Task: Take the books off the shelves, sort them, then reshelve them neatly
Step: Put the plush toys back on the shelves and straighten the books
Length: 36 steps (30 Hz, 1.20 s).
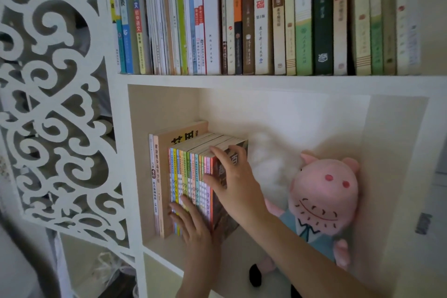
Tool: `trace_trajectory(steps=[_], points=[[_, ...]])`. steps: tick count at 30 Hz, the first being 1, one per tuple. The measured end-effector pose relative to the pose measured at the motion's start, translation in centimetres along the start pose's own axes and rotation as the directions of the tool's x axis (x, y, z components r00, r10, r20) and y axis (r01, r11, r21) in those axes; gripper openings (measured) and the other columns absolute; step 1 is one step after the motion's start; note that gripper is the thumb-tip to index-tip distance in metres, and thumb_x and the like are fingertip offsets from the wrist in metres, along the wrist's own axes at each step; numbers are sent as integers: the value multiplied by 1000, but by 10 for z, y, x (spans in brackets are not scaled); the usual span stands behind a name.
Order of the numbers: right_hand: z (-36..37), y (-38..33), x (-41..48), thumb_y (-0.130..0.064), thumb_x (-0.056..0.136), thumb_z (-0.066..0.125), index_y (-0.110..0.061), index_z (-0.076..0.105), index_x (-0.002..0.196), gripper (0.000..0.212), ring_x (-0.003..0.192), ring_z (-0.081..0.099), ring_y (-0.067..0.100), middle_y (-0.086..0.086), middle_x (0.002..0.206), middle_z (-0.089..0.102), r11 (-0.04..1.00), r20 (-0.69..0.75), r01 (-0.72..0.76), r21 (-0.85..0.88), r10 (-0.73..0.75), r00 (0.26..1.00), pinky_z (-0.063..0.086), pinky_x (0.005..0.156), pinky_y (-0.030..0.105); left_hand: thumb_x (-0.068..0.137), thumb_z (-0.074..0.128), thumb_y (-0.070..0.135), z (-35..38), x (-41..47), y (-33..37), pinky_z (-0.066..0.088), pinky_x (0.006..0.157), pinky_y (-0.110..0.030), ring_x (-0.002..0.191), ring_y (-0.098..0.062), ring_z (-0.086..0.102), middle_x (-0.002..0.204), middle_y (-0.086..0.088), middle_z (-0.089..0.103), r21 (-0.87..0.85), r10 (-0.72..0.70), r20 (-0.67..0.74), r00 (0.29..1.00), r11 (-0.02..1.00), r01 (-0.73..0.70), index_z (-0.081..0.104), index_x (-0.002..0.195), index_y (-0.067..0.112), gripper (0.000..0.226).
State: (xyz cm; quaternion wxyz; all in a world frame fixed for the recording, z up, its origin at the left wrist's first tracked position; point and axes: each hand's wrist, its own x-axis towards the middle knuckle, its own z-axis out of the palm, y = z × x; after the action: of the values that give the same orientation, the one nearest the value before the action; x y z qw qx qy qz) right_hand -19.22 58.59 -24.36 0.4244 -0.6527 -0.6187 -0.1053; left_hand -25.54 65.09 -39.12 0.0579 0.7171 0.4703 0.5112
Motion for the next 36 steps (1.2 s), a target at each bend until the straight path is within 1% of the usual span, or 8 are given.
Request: trace_trajectory(steps=[4,11,18,23,25,30,34,36], points=[[3,5,-6,-50,86,62,-39,15,150,80,141,24,20,-2,151,16,986,59,-88,145,80,995,35,112,41,89,27,70,-10,1,4,16,91,-67,131,-54,16,141,-43,25,-108,91,-127,988,989,-105,-3,151,11,90],[-4,3,-20,-45,75,76,-29,3,151,107,140,21,11,-7,146,13,950,67,-129,285,114,991,24,117,33,87,43,63,-46,-3,9,26,104,-53,144,-25,14,147,-29,25,-262,149,-192,970,945,-197,20,146,12,81],[-20,-6,-29,-48,73,76,-28,10,148,102,136,28,8,-10,142,16,932,60,-128,338,114,992,30,116,36,81,54,52,-71,-1,18,37,103,-58,138,-29,32,148,-18,34,-355,150,-228,962,907,-226,33,141,17,72],[-31,-7,-33,-46,79,71,-31,16,148,89,135,26,3,-9,150,15,948,74,-121,293,104,992,25,110,14,83,61,37,-73,-3,20,34,106,-56,143,-21,23,154,-8,26,-384,171,-202,964,892,-238,30,144,27,69],[-30,-7,-30,-46,84,66,-38,16,149,82,143,18,8,-9,157,12,956,82,-109,274,90,993,22,117,28,85,68,20,-69,-2,19,34,106,-59,145,-14,14,158,9,14,-362,207,-207,956,892,-271,20,148,37,81],[-22,-16,-14,-48,93,51,-44,30,145,56,146,12,15,-8,159,14,999,76,-46,-25,48,996,36,108,41,93,34,55,-57,2,17,20,113,-39,144,-2,-10,156,23,-9,-257,316,-127,940,905,-339,1,149,42,66],[-19,-15,0,-35,98,50,-33,46,139,41,139,30,12,-8,147,39,993,42,20,-118,-15,999,41,105,33,75,75,3,-47,-3,7,31,105,-36,144,-6,-2,157,23,-6,-321,371,-101,923,866,-384,4,151,37,109],[-17,-15,4,-34,99,49,-30,46,139,40,136,34,13,-8,144,42,984,60,52,-169,-42,997,41,102,31,72,76,-3,-45,-4,1,28,106,-12,144,-2,-1,158,19,-2,-363,315,-49,948,879,-310,6,149,40,112]])
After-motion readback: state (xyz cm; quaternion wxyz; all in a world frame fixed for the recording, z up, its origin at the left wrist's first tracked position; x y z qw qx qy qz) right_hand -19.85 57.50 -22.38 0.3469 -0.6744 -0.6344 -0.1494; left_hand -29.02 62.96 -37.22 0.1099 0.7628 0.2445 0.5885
